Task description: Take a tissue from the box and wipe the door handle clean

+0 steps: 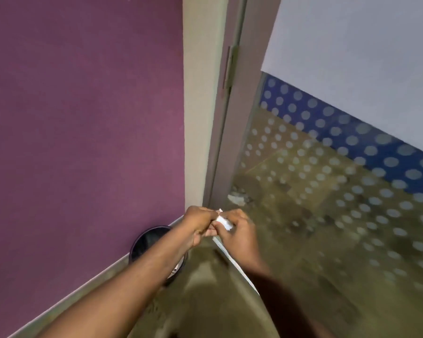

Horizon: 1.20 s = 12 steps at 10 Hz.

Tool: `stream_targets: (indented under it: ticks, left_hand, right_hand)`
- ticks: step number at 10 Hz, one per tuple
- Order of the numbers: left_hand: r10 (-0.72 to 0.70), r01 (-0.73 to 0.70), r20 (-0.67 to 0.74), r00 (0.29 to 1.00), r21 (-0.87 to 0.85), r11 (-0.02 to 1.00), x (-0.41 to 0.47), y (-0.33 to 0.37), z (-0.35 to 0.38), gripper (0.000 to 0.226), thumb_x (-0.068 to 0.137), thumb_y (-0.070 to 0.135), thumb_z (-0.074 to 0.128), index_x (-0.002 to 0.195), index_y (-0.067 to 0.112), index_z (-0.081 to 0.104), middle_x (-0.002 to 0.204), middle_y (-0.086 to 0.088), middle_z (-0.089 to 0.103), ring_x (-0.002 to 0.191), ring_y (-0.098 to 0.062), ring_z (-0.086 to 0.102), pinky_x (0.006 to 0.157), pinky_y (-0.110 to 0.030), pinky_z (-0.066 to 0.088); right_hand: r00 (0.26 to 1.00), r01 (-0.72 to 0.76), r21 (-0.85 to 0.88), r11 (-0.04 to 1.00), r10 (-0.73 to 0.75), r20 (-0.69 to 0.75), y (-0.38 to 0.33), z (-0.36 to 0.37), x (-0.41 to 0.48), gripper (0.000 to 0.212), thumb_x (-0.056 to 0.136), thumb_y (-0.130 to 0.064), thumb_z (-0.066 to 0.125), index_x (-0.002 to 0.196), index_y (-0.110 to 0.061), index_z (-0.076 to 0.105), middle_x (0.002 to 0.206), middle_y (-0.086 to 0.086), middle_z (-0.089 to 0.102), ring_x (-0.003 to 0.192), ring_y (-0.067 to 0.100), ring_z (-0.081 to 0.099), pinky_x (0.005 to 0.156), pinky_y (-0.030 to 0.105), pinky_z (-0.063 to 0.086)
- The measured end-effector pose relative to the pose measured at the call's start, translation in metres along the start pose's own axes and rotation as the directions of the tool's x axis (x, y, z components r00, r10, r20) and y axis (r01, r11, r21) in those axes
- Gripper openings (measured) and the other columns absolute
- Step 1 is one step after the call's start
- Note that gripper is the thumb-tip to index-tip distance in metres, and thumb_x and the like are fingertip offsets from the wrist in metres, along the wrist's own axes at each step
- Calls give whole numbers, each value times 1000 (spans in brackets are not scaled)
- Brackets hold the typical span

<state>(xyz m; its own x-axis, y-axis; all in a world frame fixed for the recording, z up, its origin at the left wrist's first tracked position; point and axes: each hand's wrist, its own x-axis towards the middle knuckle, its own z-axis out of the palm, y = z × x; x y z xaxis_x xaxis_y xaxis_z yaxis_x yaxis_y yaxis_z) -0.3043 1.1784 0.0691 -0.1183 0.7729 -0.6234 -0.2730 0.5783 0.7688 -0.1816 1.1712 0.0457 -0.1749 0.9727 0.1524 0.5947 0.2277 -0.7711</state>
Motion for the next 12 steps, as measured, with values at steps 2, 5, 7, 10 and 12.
stream_targets:
  ticks: [2,5,7,10,12]
  left_hand:
    - [-25,43,-80,997,226,973,60,-6,-104,9,87,4,58,85,-1,65,80,-22,70,63,-27,67,60,-33,56]
    - [324,36,-219,920,873,487,121,-57,-269,28,94,14,50,110,-4,64,122,-23,62,117,-34,55,96,-36,38]
    - [357,-20,-128,925,924,383,149,-91,-311,31,73,1,70,100,-15,67,104,-36,67,95,-51,65,82,-54,53]
    - [308,-51,-1,951,985,162,199,-111,-324,52,99,27,37,143,0,31,151,-18,33,141,-29,27,115,-35,18]
    - [247,-58,50,968,998,22,209,-127,-325,47,102,29,21,138,2,37,145,-14,38,134,-28,32,113,-36,22]
  right_hand:
    - [967,-61,-12,998,62,245,-2,101,41,19,73,-31,61,78,-14,67,68,12,67,60,5,60,62,27,50]
    - [880,-152,-251,956,247,407,13,245,89,18,78,-9,61,94,-2,68,98,20,72,93,35,66,82,40,54]
    - [831,-96,-367,925,277,483,45,307,96,19,83,-15,58,94,-1,63,101,20,68,96,35,63,76,32,45]
    - [756,126,-458,880,214,619,73,346,92,14,70,2,56,60,-8,56,81,25,67,80,36,64,61,27,31]
    - [781,97,-439,893,205,590,78,349,96,18,77,-5,46,76,-2,64,93,23,68,92,34,63,75,34,41]
